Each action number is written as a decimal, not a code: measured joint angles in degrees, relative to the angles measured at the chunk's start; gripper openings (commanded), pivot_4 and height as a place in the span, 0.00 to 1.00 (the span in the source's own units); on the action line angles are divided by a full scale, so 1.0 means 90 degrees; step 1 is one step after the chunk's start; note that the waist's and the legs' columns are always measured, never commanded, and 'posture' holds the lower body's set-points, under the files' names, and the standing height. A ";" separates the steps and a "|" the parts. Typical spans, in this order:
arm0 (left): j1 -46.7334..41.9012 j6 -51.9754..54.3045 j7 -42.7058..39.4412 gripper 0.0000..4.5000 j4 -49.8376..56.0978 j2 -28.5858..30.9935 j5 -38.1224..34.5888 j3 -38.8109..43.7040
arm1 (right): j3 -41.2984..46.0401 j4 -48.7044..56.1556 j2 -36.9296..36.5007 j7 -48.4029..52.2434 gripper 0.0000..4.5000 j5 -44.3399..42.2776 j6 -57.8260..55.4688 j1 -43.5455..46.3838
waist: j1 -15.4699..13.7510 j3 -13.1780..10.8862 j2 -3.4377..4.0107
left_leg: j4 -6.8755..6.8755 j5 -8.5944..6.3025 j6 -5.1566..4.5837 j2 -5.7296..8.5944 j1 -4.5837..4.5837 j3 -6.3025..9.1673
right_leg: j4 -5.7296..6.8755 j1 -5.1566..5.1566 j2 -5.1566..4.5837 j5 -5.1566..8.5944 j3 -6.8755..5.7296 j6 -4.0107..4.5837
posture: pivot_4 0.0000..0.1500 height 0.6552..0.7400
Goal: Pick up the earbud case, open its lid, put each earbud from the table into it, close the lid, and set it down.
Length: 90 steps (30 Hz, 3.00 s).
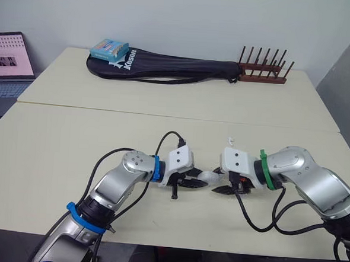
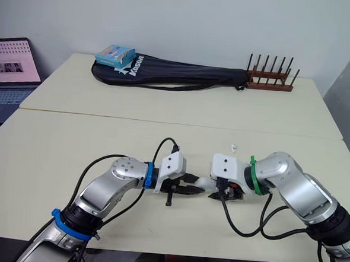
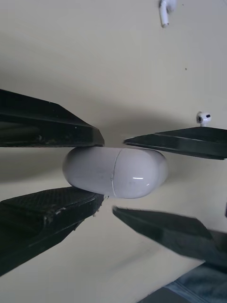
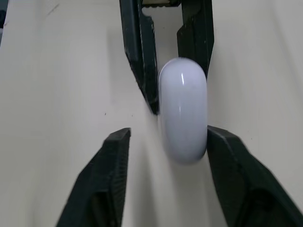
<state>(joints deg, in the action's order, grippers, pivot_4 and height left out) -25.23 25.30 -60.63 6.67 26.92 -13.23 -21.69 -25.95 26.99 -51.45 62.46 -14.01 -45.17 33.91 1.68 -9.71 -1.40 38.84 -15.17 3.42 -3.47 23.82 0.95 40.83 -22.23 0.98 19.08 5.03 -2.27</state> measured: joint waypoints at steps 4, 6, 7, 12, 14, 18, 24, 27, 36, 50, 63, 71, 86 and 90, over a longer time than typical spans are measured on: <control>0.0583 -0.0125 0.0048 0.18 0.0000 -0.0010 -0.0255 0.0382 | 0.0387 -0.0054 -0.0412 0.0151 0.79 -0.0020 0.0174 -0.0023 | -0.0002 -0.0003 0.0003 | 0.0000 0.0000 0.0000 -0.0001 0.0001 0.0006 | 0.0001 -0.0001 -0.0002 0.0000 -0.0002 0.0000 | 1.00 0.63; 0.0896 -0.0146 0.0089 0.18 0.0064 -0.0081 -0.0519 0.0668 | 0.0699 -0.0104 -0.0561 0.0189 0.79 0.0020 0.0625 -0.0127 | -0.0001 -0.0002 0.0003 | 0.0000 0.0000 0.0000 -0.0001 -0.0001 0.0006 | 0.0000 0.0002 -0.0002 0.0000 -0.0002 0.0000 | 1.00 0.63; 0.1037 -0.0161 0.0112 0.18 0.0087 -0.0119 -0.0640 0.0768 | 0.0787 -0.0146 -0.0593 0.0192 0.79 0.0069 0.0873 -0.0187 | -0.0001 -0.0003 0.0003 | 0.0000 0.0000 0.0000 -0.0002 0.0000 0.0005 | 0.0000 0.0001 -0.0002 0.0000 -0.0002 0.0000 | 1.00 0.63; 0.1702 -0.0239 0.0208 0.18 0.0110 -0.0617 -0.1455 0.1459 | 0.1446 -0.0275 -0.0295 0.0364 0.79 -0.0171 0.2201 -0.0781 | -0.0001 -0.0003 0.0002 | 0.0000 0.0000 0.0000 -0.0002 0.0000 0.0000 | 0.0000 0.0003 -0.0002 0.0000 -0.0003 0.0000 | 1.00 0.63; 0.1859 -0.0364 0.0187 0.18 0.0109 -0.0643 -0.1514 0.1521 | 0.1527 -0.0138 -0.0214 0.0443 0.79 -0.0429 0.2176 -0.0843 | 0.0001 -0.0003 0.0003 | 0.0000 0.0000 0.0000 -0.0002 -0.0003 0.0002 | 0.0004 0.0004 -0.0002 0.0000 -0.0001 0.0000 | 1.00 0.63; 0.1910 -0.0674 0.0149 0.18 0.0113 -0.0732 -0.1504 0.1518 | 0.1559 0.0109 0.0105 0.0354 0.79 -0.0690 0.1999 -0.0816 | -0.0001 -0.0003 0.0003 | 0.0005 0.0000 0.0000 0.0000 -0.0006 0.0003 | 0.0005 0.0012 -0.0002 0.0000 -0.0004 0.0001 | 1.00 0.63; 0.1869 -0.0949 0.0081 0.18 0.0193 -0.0762 -0.1444 0.1333 | 0.1158 0.0011 0.0569 0.0041 0.79 -0.0305 0.1888 -0.0558 | -0.0001 -0.0003 0.0003 | 0.0004 0.0000 0.0000 -0.0001 -0.0005 0.0003 | 0.0004 0.0010 -0.0001 0.0000 -0.0006 0.0001 | 1.00 0.63; 0.1841 -0.1016 -0.0002 0.18 0.0226 -0.0755 -0.1410 0.1199 | 0.0982 -0.0178 0.0737 -0.0037 0.79 -0.0145 0.1867 -0.0436 | 0.0000 -0.0003 0.0003 | 0.0004 0.0000 0.0001 0.0000 -0.0005 0.0002 | 0.0004 0.0010 -0.0002 0.0000 -0.0006 0.0001 | 1.00 0.63; 0.1842 -0.1293 -0.0020 0.18 0.0227 -0.0537 -0.1204 0.1149 | 0.0983 -0.0336 0.0836 0.0095 0.79 -0.0277 0.1544 -0.0141 | 0.0000 -0.0003 0.0003 | 0.0003 0.0000 0.0000 0.0000 -0.0005 0.0003 | 0.0004 0.0009 -0.0001 0.0000 -0.0005 0.0001 | 1.00 0.63; 0.1739 -0.1379 0.0137 0.18 0.0121 -0.0611 -0.1193 0.1213 | 0.2016 -0.0144 0.0559 0.0279 0.79 -0.0991 0.1478 -0.0605 | -0.0008 -0.0003 0.0003 | 0.0003 0.0000 0.0000 0.0000 -0.0001 0.0000 | -0.0002 0.0011 -0.0002 0.0000 -0.0011 0.0000 | 1.00 0.63; 0.2228 -0.2022 0.1481 0.18 -0.0141 -0.0750 -0.1137 0.2533 | 0.5276 -0.1257 0.1007 -0.0716 0.79 -0.0679 0.3588 -0.4578 | -0.0015 0.0000 0.0003 | -0.0002 0.0000 0.0000 0.0002 -0.0009 -0.0011 | -0.0003 0.0022 -0.0002 0.0001 -0.0006 -0.0001 | 1.00 0.63; 0.2453 -0.2238 0.1852 0.18 -0.0172 -0.0756 -0.1019 0.2757 | 0.6002 -0.2233 0.1204 -0.0852 1.00 -0.0393 0.4521 -0.6152 | 0.0008 -0.0005 -0.0002 | -0.0012 -0.0003 0.0001 0.0005 -0.0106 -0.0040 | -0.0010 0.0106 -0.0001 0.0009 0.0022 0.0000 | 1.00 0.63; 0.2252 -0.2452 0.2075 0.18 -0.0485 -0.0739 -0.0919 0.2903 | 0.4240 -0.1466 0.1968 -0.2056 1.00 -0.0271 0.3462 -0.3799 | 0.0115 -0.0005 -0.0002 | -0.0011 -0.0002 0.0002 -0.0006 -0.0114 -0.0073 | 0.0000 0.0096 0.0008 0.0008 0.0055 0.0002 | 1.00 0.63; 0.2213 -0.2459 0.2059 0.18 -0.0530 -0.0734 -0.0893 0.2886 | 0.3497 -0.1909 0.2591 -0.2719 1.00 -0.0003 0.3032 -0.2685 | 0.0027 -0.0007 -0.0004 | -0.0013 -0.0004 0.0004 0.0001 -0.0100 -0.0067 | -0.0007 0.0088 0.0000 0.0009 0.0045 0.0000 | 1.00 0.63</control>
<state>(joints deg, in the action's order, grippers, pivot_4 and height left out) -5.32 3.17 -42.10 1.90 20.31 -21.27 4.28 5.52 9.81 -28.13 37.99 -14.04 -17.88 9.75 1.93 -9.77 -1.44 38.72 -15.20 3.45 -3.46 22.91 0.34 40.77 -21.43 0.98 19.16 5.44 -2.27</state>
